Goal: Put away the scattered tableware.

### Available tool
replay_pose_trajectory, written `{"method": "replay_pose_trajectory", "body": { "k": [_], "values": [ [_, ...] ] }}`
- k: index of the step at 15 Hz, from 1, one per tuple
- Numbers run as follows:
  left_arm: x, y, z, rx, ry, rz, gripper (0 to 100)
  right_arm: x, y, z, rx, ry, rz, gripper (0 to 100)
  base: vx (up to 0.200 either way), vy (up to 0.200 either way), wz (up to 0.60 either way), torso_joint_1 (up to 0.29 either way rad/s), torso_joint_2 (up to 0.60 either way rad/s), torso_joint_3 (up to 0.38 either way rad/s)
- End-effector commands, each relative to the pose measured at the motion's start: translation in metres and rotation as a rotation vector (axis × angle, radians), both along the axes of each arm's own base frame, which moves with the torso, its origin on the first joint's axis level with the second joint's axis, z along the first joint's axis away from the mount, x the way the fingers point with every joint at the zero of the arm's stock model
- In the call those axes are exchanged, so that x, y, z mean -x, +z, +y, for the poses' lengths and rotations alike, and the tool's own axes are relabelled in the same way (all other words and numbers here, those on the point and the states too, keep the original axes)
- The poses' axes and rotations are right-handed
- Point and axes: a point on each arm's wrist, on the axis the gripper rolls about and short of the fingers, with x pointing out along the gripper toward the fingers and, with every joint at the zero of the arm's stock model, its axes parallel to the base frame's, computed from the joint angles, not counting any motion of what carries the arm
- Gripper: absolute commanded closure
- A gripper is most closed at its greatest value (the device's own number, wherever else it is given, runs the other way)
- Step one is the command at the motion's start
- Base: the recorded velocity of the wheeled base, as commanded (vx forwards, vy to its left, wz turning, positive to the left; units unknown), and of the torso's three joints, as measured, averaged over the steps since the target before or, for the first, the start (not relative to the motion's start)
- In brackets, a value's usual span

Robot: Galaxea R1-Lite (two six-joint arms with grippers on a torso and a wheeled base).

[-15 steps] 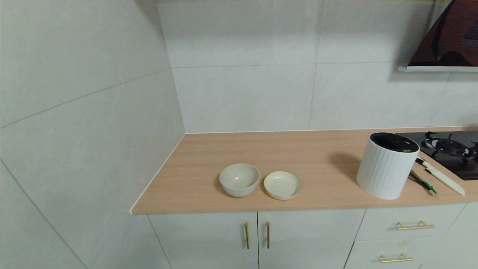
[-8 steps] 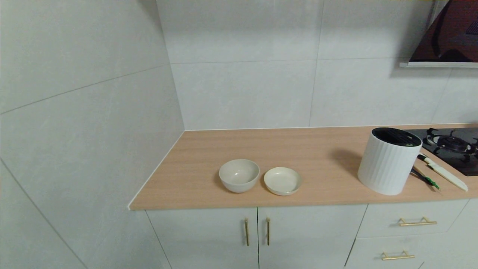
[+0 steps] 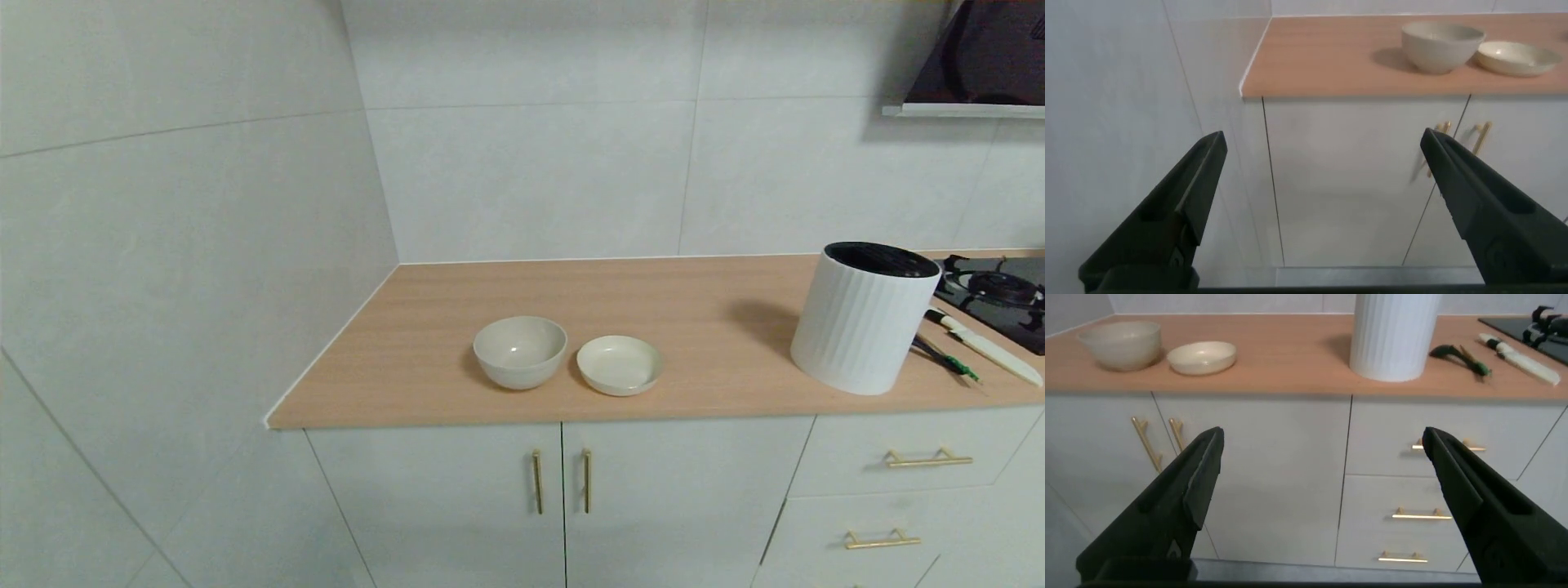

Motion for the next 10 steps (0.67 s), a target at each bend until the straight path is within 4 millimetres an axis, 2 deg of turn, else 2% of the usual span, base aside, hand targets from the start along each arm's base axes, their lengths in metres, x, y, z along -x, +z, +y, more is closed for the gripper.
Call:
{"method": "replay_pose_trajectory", "body": {
  "k": [1, 10],
  "values": [
    [-0.0001, 0.0, 0.0, 0.0, 0.0, 0.002, 0, 0.0, 0.0, 0.0, 0.0, 0.001, 0.0, 0, 0.0, 0.0, 0.0, -0.242, 0.53, 0.31],
    [-0.0001, 0.0, 0.0, 0.0, 0.0, 0.002, 0, 0.0, 0.0, 0.0, 0.0, 0.001, 0.0, 0, 0.0, 0.0, 0.0, -0.223, 0.52, 0.292]
  ]
}}
